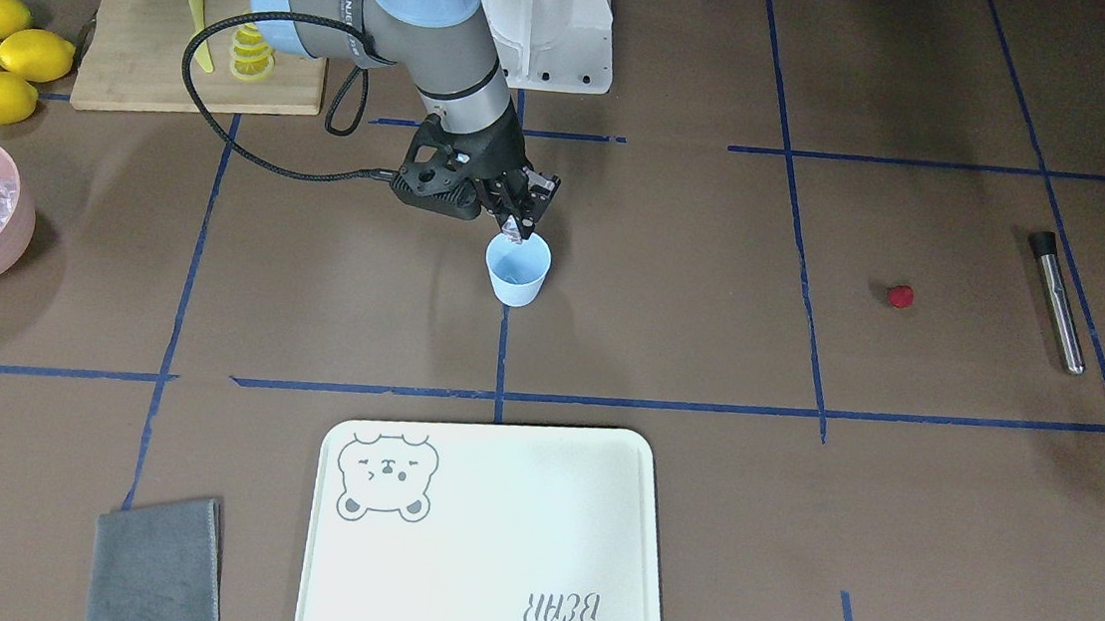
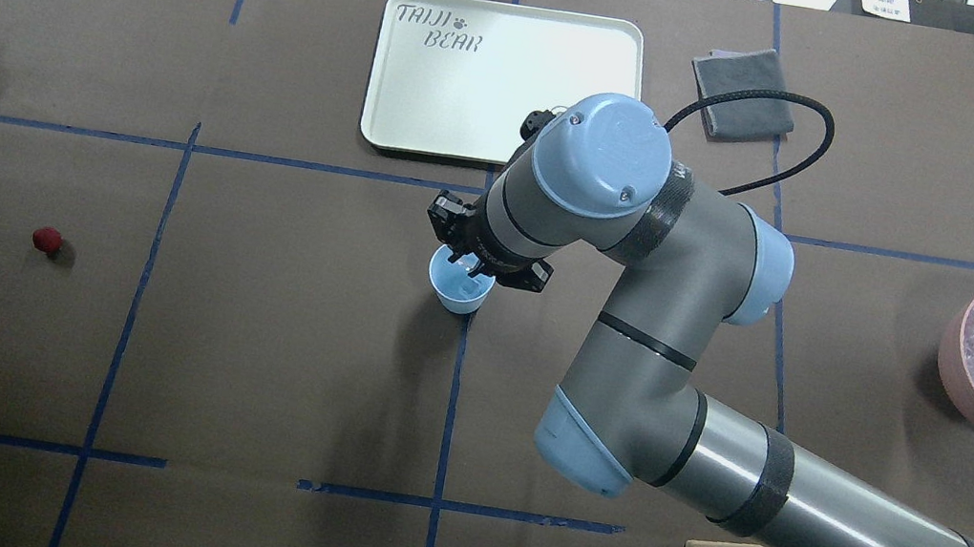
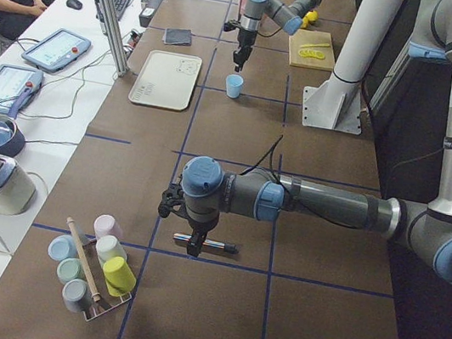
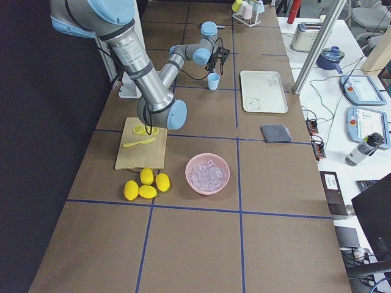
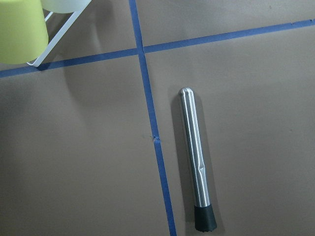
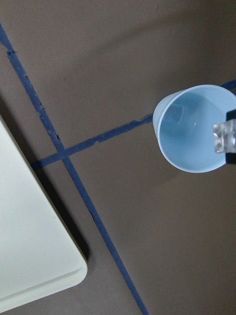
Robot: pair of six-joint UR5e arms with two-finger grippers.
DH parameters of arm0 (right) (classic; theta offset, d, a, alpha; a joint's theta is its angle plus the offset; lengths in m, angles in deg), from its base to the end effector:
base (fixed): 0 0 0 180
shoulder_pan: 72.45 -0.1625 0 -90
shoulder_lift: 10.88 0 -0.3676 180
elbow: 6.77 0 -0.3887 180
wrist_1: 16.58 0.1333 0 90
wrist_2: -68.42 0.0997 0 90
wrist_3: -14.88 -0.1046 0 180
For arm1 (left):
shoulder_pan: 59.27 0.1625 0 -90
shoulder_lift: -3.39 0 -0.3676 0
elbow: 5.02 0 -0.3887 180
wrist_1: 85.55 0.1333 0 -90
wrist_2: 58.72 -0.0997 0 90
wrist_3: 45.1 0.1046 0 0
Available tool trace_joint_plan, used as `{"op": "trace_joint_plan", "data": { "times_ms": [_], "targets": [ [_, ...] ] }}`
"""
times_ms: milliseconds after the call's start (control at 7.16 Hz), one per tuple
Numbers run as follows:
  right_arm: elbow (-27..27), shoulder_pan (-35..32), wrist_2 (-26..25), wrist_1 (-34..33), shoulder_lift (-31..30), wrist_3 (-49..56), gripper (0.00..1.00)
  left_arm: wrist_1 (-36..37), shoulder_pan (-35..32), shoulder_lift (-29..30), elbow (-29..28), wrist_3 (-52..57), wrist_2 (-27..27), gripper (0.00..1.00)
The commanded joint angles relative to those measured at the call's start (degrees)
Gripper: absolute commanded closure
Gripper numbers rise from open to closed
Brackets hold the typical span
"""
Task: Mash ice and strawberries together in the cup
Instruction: 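Release the ice cube into the cup and return the right gripper to the bowl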
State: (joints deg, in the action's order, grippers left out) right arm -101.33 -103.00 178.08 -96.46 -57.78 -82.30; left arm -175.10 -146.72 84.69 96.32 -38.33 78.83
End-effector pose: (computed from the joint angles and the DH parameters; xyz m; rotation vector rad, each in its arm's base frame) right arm -0.5094 -0.4146 0.1118 -0.1055 -1.0483 0.4242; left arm -0.0367 -0.4371 0.5747 0.0666 0.8290 0.1691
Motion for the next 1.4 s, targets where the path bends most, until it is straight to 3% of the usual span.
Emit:
{"op": "trace_joint_plan", "data": {
  "times_ms": [0, 140, 419, 558, 698, 977, 1256],
  "targets": [
    [0.7, 0.05, -0.07, -0.01, 0.49, -0.03, 0.43, 0.08, 0.0, 0.0, 0.0, 0.0, 0.0, 0.0],
    [0.7, 0.05, -0.07, -0.1, 0.41, -0.03, 0.35, -0.01, 0.0, 0.0, 0.0, 0.0, 0.0, 0.0],
    [0.35, -0.12, 0.02, -0.01, 0.49, -0.03, 0.33, -0.01, 0.0, 0.0, 0.09, 0.0, 0.0, 0.0],
    [-0.61, -1.17, 1.41, -0.45, -0.55, 0.23, 0.07, -0.01, 0.0, 0.0, 0.0, 0.0, 0.0, 0.0],
    [-5.23, -4.05, 5.69, -0.54, -6.22, 1.02, 0.01, -0.01, 0.0, 0.0, 0.0, 0.0, 0.0, 0.0],
    [-18.93, -12.04, 14.4, -0.54, -23.32, 13.17, 0.01, -0.01, 0.0, 0.0, -0.09, 0.09, 0.0, 0.0],
    [-24.5, -19.95, 18.21, 0.24, -40.46, 33.61, 0.01, -0.01, 0.0, 0.0, -0.09, 0.09, 0.0, 0.0]
  ]
}}
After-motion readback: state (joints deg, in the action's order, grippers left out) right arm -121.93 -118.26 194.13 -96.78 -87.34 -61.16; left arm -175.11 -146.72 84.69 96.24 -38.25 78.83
